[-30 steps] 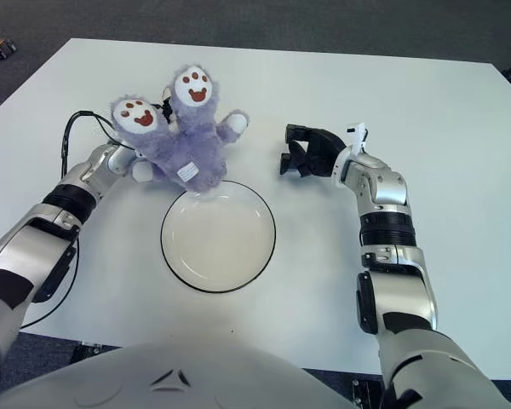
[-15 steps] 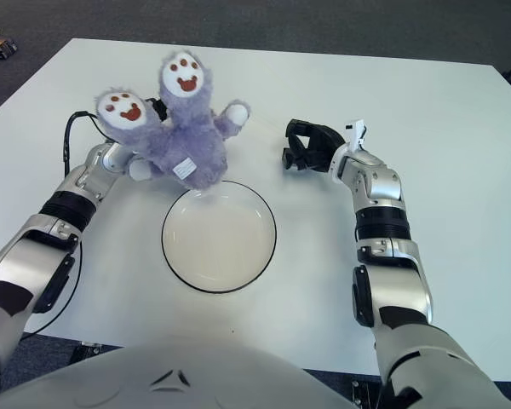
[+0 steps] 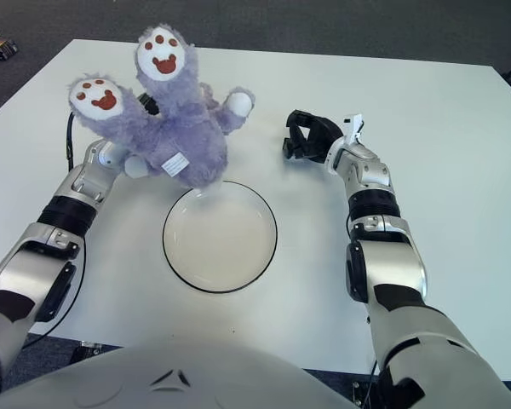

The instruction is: Put the doll into the plate.

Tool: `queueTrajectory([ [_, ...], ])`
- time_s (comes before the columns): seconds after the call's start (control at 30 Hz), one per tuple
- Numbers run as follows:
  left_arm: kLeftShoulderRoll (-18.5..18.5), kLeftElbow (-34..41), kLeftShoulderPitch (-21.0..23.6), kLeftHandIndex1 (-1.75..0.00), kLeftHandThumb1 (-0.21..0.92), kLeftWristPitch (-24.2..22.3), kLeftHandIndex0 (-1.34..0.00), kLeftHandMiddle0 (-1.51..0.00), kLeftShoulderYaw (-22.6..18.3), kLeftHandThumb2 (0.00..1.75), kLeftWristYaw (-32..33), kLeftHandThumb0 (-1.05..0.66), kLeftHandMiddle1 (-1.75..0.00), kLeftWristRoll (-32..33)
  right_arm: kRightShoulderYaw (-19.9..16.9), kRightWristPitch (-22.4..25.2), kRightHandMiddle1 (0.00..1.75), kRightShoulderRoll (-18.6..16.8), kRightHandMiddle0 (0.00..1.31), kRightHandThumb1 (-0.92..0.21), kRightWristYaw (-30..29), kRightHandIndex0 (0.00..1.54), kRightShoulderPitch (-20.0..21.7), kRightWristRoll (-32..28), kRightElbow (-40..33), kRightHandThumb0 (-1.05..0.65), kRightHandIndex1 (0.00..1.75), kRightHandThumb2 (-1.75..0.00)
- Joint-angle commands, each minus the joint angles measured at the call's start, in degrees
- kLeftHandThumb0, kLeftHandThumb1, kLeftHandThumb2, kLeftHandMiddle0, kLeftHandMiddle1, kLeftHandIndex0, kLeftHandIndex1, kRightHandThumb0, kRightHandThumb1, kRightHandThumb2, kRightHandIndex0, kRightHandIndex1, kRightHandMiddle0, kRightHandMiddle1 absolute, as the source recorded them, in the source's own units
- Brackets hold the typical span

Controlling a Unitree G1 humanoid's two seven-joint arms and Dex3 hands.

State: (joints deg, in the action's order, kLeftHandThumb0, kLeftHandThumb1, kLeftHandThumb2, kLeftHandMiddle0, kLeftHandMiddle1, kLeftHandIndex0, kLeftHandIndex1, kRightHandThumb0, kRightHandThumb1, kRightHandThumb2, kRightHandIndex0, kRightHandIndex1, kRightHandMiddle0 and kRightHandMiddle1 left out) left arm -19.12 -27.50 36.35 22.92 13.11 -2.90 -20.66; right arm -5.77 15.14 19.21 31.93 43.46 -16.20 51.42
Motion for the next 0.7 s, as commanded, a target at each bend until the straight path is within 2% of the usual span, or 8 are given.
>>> queueTrajectory([
  [0.0,-0.40,2.67,-0.57,-1.75,0.06,0.07,-0.83,-1.40,-1.30,1.63,-1.32,-0.59,-1.75,1.42,1.73,0.38,1.71,-1.72,0.59,-0.15,-0.62,0.67,-4.83,3.66,7.07,-0.01,1.74,-1.50],
  [0.23,-0.20,7.77,-1.98,-1.75,0.06,0.77,-0.83,-1.40,-1.57,1.64,-5.35,-0.59,-1.75,3.95,2.04,-2.09,1.74,-2.25,0.59,-0.18,-2.25,0.60,-3.73,4.48,12.35,0.00,1.75,-1.48],
  [0.3,-0.24,8.50,-2.14,-1.75,0.06,1.43,-0.83,-1.40,-1.42,1.64,-6.07,-0.59,-1.75,4.13,2.20,-2.78,1.63,-2.42,0.63,-0.11,-2.79,0.74,-3.47,4.79,13.28,-0.01,1.75,-1.53],
  [0.37,-0.39,9.83,-2.44,-1.75,0.05,1.82,-0.83,-1.40,-1.06,1.64,-6.28,-0.59,-1.75,3.35,2.31,-3.41,1.60,-2.56,0.63,-0.08,-3.30,0.79,-3.29,5.19,13.98,-0.01,1.75,-1.54],
  [0.6,-1.32,15.15,-4.58,-1.75,0.04,3.88,-0.84,-1.38,-0.34,1.65,-5.29,-0.60,-1.75,-0.75,2.23,-4.85,1.63,-3.20,0.61,-0.06,-4.90,0.83,-2.71,6.05,16.07,-0.01,1.75,-1.58],
  [0.67,-1.40,18.37,-6.43,-1.75,0.04,3.76,-0.85,-1.38,-0.16,1.65,-5.71,-0.60,-1.75,-1.52,2.21,-5.11,1.64,-3.35,0.61,-0.06,-5.34,0.84,-2.45,6.21,16.73,-0.01,1.75,-1.59],
])
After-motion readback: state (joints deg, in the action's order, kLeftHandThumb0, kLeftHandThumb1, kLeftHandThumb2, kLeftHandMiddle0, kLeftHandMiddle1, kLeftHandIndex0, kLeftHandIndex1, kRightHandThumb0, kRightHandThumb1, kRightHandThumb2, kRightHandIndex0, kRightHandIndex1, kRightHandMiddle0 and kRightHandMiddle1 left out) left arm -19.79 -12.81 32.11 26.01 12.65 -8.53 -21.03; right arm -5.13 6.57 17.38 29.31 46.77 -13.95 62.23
